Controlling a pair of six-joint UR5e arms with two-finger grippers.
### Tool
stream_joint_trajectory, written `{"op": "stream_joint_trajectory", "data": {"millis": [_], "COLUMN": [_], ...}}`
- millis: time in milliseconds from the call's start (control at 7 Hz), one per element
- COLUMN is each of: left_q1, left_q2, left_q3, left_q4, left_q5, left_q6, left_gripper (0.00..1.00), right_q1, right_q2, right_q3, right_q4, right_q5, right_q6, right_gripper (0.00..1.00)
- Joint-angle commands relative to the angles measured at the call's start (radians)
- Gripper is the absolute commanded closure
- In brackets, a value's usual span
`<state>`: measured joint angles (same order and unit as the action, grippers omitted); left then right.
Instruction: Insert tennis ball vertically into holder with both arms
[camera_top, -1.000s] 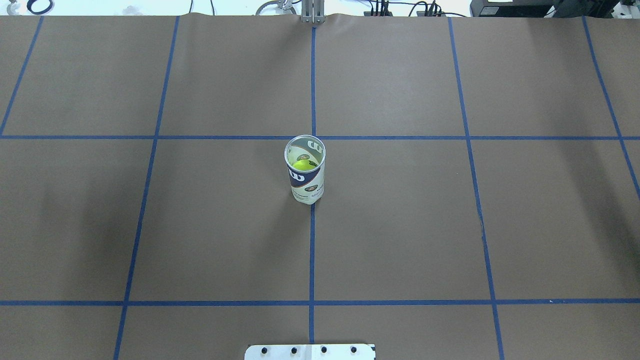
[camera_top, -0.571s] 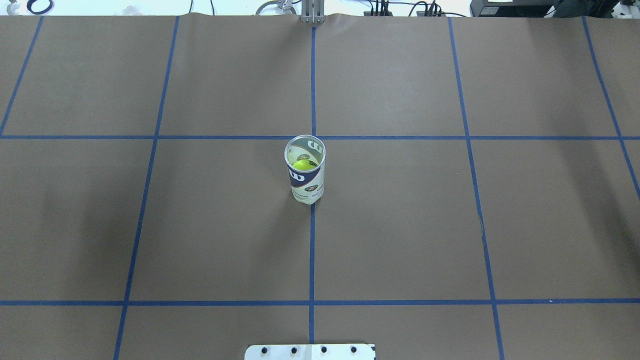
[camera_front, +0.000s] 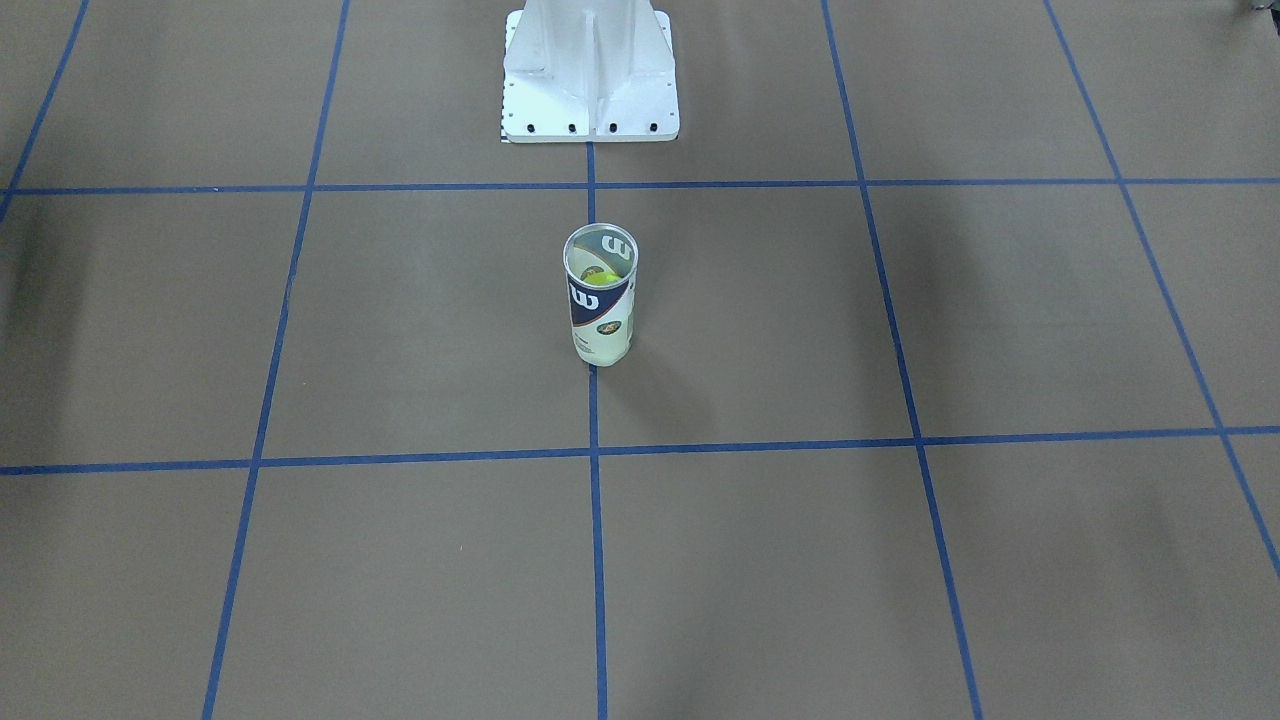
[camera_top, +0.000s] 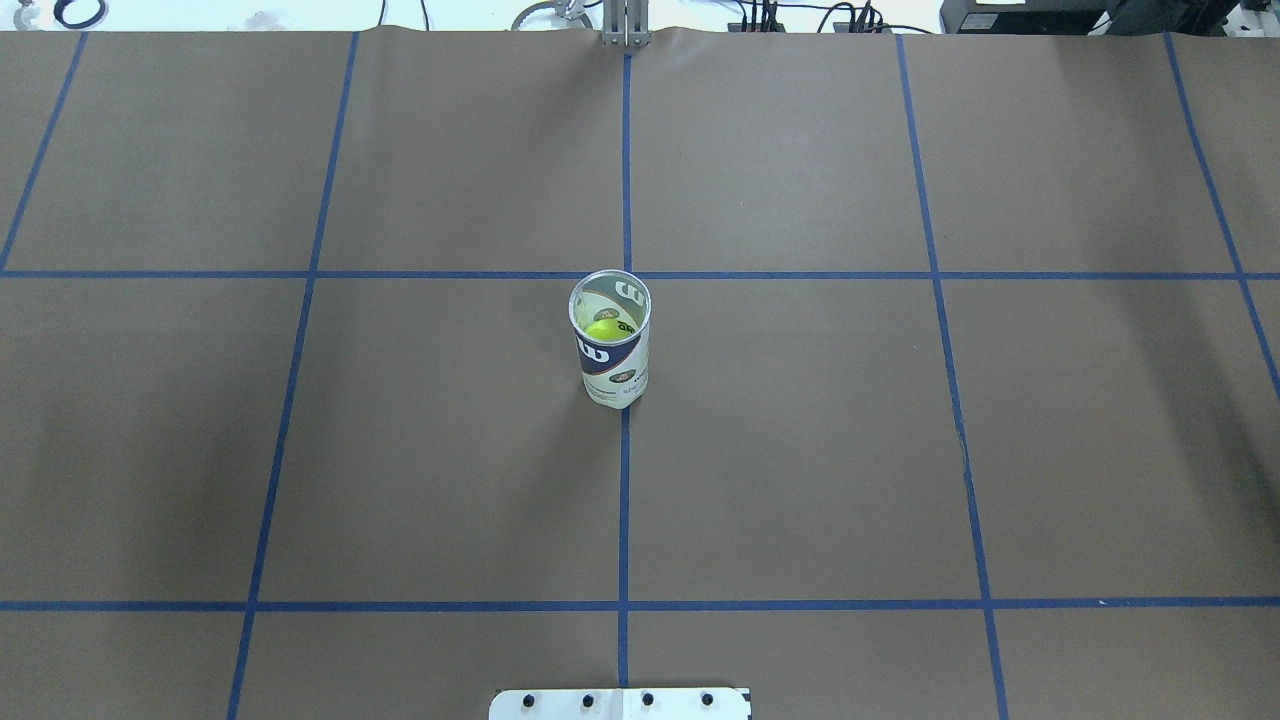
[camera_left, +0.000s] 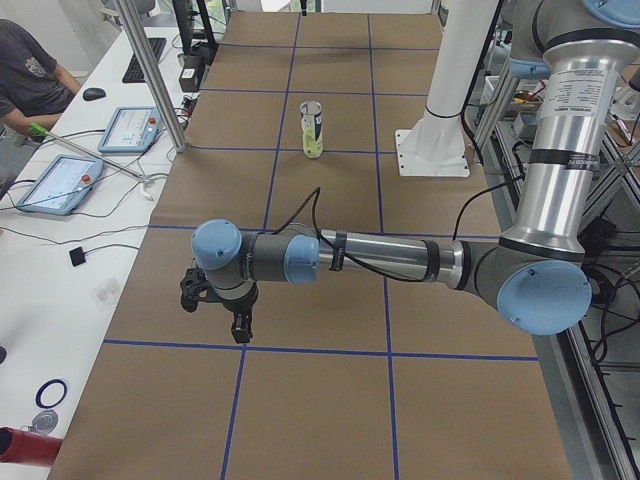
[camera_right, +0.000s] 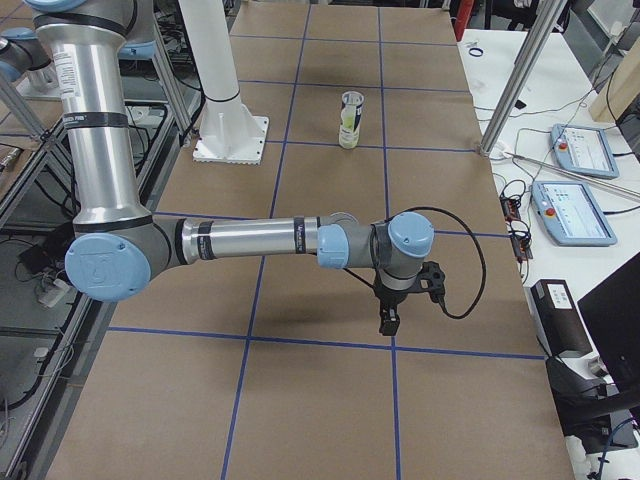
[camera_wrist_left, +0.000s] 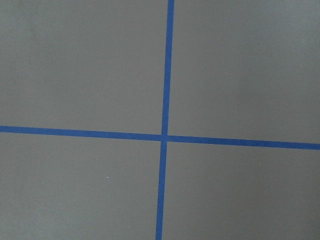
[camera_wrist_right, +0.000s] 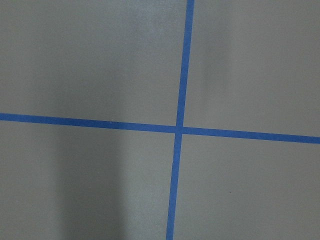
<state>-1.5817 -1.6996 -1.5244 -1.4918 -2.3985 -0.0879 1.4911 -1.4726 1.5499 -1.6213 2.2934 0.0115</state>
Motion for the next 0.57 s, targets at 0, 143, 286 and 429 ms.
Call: {"op": "stream_joint_trajectory", "data": {"millis": [0,143,286,429], "left_q1": [-0.004,-0.004,-0.004,-0.003], "left_q2": [0.067,0.069,0.083,0.11], "left_q3": [-0.029,-0.04,-0.049,-0.093], "left_q4": [-0.004,-0.004,-0.005,-0.005], "left_q5": [0.001,0.001,0.001,0.005], "left_q6": [-0.021,-0.047,-0.047,-0.049], "left_gripper": [0.0,0.0,0.0,0.0], "right_q1": [0.0,0.0,0.0,0.0], "right_q2": [-0.005,-0.012,-0.017,-0.029], "right_q3": [-0.005,-0.01,-0.01,-0.01], "right_q4": [0.0,0.0,0.0,0.006], "right_q5": [0.008,0.012,0.011,0.014], "right_q6": [0.005,0.007,0.011,0.011], "right_gripper": [0.01,0.01,0.01,0.01]}}
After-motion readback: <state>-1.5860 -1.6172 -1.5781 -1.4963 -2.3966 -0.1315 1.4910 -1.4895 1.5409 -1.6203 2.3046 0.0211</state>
